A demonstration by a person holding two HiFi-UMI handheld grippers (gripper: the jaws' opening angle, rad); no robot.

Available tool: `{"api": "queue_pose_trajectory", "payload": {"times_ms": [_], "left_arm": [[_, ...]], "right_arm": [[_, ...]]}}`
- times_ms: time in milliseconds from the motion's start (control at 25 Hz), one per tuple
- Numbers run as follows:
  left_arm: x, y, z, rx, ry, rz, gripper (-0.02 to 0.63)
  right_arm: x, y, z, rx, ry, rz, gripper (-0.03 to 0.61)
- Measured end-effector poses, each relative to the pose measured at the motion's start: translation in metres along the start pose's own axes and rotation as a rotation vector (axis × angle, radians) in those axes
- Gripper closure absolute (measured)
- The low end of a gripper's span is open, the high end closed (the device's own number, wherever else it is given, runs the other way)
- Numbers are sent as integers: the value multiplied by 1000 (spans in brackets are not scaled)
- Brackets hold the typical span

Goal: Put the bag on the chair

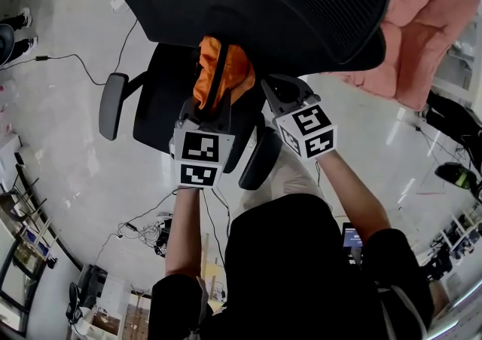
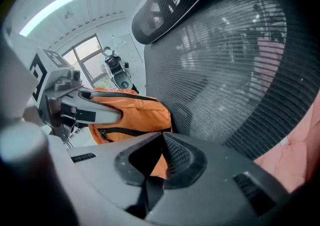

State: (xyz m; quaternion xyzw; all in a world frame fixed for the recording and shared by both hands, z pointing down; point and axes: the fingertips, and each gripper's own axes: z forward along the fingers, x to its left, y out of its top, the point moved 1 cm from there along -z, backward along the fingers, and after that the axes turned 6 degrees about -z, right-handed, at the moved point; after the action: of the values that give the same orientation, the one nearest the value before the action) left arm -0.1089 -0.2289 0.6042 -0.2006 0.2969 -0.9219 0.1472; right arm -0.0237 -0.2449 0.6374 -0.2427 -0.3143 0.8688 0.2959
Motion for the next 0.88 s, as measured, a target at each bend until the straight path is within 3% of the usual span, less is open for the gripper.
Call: {"api": "queue_pose_trajectory", "payload": {"times_ms": [880], "left_arm": [[55,22,23,-54,41,32,600]], "right_arm": [[3,-8,34,44,20,16,577]]}}
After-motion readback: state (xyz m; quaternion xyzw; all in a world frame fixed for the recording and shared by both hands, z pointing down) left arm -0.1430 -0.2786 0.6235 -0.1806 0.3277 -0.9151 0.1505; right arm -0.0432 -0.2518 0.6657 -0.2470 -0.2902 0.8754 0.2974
